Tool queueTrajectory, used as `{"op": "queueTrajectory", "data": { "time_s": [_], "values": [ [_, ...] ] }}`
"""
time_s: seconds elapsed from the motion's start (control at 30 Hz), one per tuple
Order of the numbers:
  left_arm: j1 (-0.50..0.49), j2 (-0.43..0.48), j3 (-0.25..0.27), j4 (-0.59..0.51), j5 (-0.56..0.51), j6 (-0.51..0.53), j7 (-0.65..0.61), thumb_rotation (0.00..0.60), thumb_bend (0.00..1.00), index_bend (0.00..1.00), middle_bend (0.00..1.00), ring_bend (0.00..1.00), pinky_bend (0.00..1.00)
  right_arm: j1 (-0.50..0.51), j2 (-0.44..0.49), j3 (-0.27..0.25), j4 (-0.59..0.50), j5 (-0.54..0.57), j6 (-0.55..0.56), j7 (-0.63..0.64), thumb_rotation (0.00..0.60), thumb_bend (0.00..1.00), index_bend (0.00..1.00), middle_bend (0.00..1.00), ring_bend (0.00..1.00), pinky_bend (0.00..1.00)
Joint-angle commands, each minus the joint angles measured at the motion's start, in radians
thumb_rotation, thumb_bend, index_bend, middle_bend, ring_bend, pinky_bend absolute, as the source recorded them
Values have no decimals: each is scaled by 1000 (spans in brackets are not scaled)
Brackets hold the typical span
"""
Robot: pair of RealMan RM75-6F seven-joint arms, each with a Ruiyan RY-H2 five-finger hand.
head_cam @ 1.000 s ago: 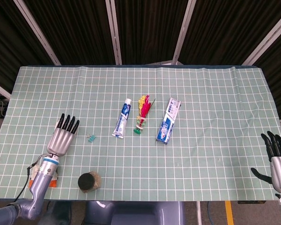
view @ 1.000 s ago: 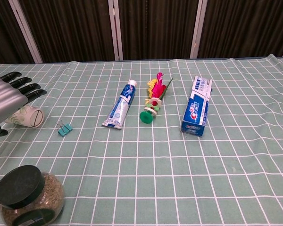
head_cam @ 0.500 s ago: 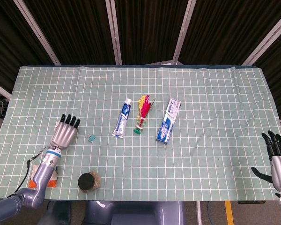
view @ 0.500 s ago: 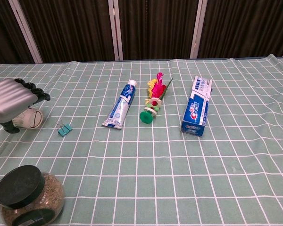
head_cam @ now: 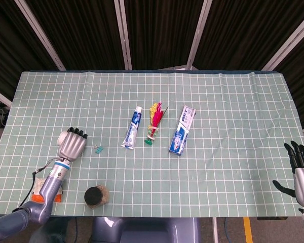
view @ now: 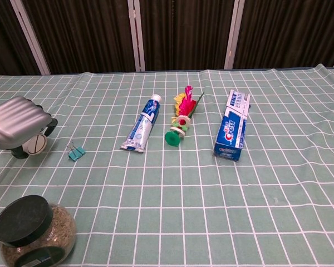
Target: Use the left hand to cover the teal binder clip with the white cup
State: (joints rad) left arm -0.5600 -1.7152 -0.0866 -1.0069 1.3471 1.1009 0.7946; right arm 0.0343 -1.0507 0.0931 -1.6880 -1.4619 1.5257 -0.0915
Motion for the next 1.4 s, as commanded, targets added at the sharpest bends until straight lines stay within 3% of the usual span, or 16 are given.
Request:
{"op": "queueTrajectory", "data": {
  "time_s": [0.03, 0.17, 0.27, 0.4, 0.5, 0.67, 0.73, 1.0, 1.4],
  "values": [
    [5, 12, -5, -15, -3, 12, -9, 600, 0, 510, 442, 388, 422, 0, 0, 0, -1, -1, 0, 1, 600, 0, 0, 0, 0, 0],
    [14, 52, -18, -68, -6, 33, -67, 600, 0, 517, 446, 391, 446, -1, 1, -2, -2, -4, 3, 1, 600, 0, 0, 0, 0, 0],
    [23, 107, -47, -153, -6, 56, -193, 600, 0, 545, 451, 397, 447, -2, 2, -3, -4, -6, 5, 1, 600, 0, 0, 0, 0, 0],
    [29, 206, -95, -291, 26, 68, -569, 600, 0, 559, 458, 405, 448, -3, 1, -4, -7, -8, 5, -3, 600, 0, 0, 0, 0, 0],
    [50, 274, -176, -399, 26, 103, -1014, 600, 2, 559, 457, 405, 449, -3, -1, -3, -8, -7, 9, -11, 600, 0, 0, 0, 0, 0],
    [61, 307, -217, -441, -20, 66, -1284, 600, 0, 558, 457, 405, 448, -3, -2, -1, -8, -2, 8, -12, 600, 0, 0, 0, 0, 0],
    [60, 309, -207, -444, -39, 8, -1401, 600, 0, 558, 457, 405, 449, -2, -1, 0, -8, 1, 4, -10, 600, 0, 0, 0, 0, 0],
    [42, 184, -146, -281, 12, -53, -1651, 600, 0, 558, 457, 405, 448, 0, -7, -3, -2, 0, 0, -22, 600, 0, 0, 0, 0, 0],
    [16, 90, -107, -134, 9, -112, -1659, 600, 0, 557, 457, 405, 449, 1, -2, 2, 2, 8, -1, -9, 600, 0, 0, 0, 0, 0]
  ]
}}
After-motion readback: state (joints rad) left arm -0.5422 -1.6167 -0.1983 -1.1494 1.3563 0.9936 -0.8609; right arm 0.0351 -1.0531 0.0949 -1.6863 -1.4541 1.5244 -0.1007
